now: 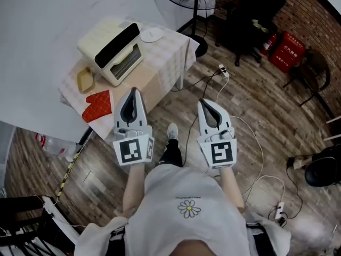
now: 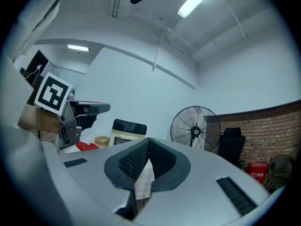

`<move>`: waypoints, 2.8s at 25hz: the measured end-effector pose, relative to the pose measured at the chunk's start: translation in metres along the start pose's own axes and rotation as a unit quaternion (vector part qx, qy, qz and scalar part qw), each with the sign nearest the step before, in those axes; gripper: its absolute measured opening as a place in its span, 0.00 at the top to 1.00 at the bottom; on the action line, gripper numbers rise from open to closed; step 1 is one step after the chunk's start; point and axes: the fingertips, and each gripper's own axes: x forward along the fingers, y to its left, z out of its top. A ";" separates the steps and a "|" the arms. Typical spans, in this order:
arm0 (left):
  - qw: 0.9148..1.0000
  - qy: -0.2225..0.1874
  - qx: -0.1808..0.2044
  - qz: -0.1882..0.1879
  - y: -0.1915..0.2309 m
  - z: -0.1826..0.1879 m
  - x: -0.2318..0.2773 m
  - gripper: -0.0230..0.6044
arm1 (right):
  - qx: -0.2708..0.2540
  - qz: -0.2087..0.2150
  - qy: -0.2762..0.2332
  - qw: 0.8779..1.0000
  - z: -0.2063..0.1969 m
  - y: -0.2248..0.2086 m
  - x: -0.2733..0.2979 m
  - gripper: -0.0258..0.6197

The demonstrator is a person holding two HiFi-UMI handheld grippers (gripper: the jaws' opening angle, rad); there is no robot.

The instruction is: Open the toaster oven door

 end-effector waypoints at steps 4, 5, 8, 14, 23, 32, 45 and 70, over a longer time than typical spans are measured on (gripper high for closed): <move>1.000 0.007 -0.004 -0.002 0.033 -0.019 0.077 0.94 | -0.006 0.022 -0.010 1.000 0.004 -0.017 0.086 0.95; 1.000 0.008 -0.001 -0.003 0.042 -0.024 0.097 0.94 | -0.008 0.032 -0.016 0.999 0.007 -0.020 0.108 0.95; 1.000 0.004 -0.006 -0.004 0.063 -0.031 0.156 0.94 | -0.025 0.056 -0.020 0.998 0.015 -0.030 0.175 0.95; 1.000 -0.002 -0.009 -0.015 0.094 -0.049 0.246 0.94 | -0.030 0.090 -0.041 0.995 0.024 -0.044 0.304 0.95; 1.000 -0.022 -0.016 0.015 0.126 -0.037 0.290 0.94 | 0.000 0.110 -0.076 0.991 0.039 -0.039 0.375 0.95; 0.993 0.000 0.019 0.113 0.139 -0.050 0.291 0.94 | 0.026 0.179 -0.100 0.978 0.045 -0.047 0.396 0.95; 0.976 0.014 0.029 0.214 0.135 -0.040 0.274 0.94 | 0.050 0.260 -0.117 0.957 0.039 -0.054 0.401 0.95; 0.911 0.015 0.042 0.410 0.168 -0.022 0.177 0.94 | -0.150 0.616 -0.224 0.740 0.125 0.058 0.405 0.71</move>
